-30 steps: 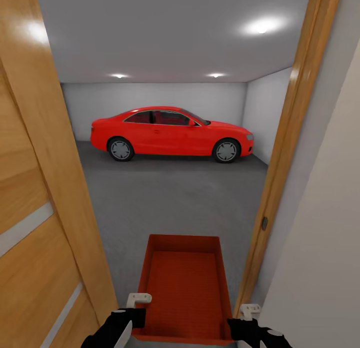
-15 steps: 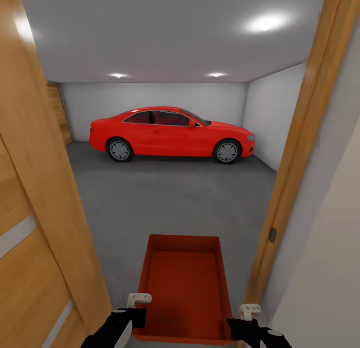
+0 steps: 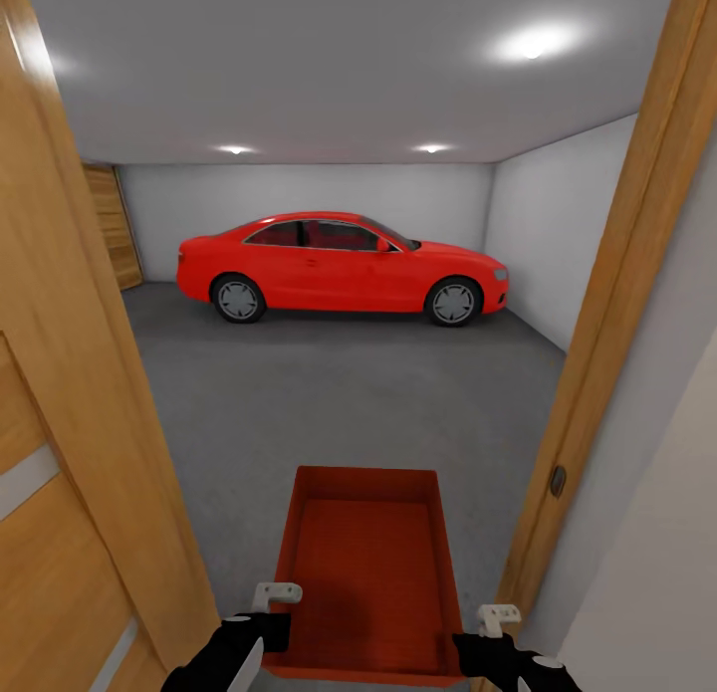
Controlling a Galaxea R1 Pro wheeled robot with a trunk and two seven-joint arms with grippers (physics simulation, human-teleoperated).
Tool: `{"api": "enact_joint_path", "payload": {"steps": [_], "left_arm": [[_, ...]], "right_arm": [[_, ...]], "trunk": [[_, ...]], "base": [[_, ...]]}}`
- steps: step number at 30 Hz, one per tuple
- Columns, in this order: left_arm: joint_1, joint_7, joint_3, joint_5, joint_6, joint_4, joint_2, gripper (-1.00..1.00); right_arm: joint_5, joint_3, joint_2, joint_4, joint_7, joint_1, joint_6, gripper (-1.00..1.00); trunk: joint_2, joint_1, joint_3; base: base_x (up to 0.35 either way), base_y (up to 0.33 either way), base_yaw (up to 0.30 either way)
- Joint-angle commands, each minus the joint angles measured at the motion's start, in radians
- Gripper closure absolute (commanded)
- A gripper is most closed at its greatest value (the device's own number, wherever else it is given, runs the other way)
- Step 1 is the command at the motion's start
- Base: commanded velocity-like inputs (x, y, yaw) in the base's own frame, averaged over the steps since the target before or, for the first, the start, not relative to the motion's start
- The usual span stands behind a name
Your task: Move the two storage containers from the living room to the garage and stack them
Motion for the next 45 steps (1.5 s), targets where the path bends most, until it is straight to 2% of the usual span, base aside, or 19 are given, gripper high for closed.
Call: {"api": "enact_joint_path", "payload": {"steps": [1, 22, 39, 45], "left_arm": [[-0.002, 0.036, 0.013, -0.007, 0.009, -0.004, -0.007, 1.0], [-0.002, 0.036, 0.013, -0.007, 0.009, -0.004, -0.008, 1.0], [-0.002, 0.037, 0.013, -0.007, 0.009, -0.004, -0.006, 1.0], [-0.002, 0.036, 0.013, -0.007, 0.009, -0.004, -0.008, 1.0]], "right_arm": [[0.055, 0.012, 0.0, -0.001, -0.01, 0.001, 0.005, 1.0], [0.055, 0.012, -0.001, -0.001, -0.01, 0.001, 0.005, 1.0], [0.055, 0.012, 0.0, -0.001, -0.01, 0.001, 0.005, 1.0], [0.055, 0.011, 0.0, -0.001, -0.01, 0.001, 0.004, 1.0]], "trunk": [[-0.002, 0.001, -0.002], [-0.002, 0.001, -0.002], [-0.002, 0.001, -0.002], [-0.002, 0.001, -0.002]], "base": [[0.001, 0.004, 0.0], [0.005, 0.023, 0.0], [0.295, 0.0, 0.0], [0.099, 0.0, 0.0]]}}
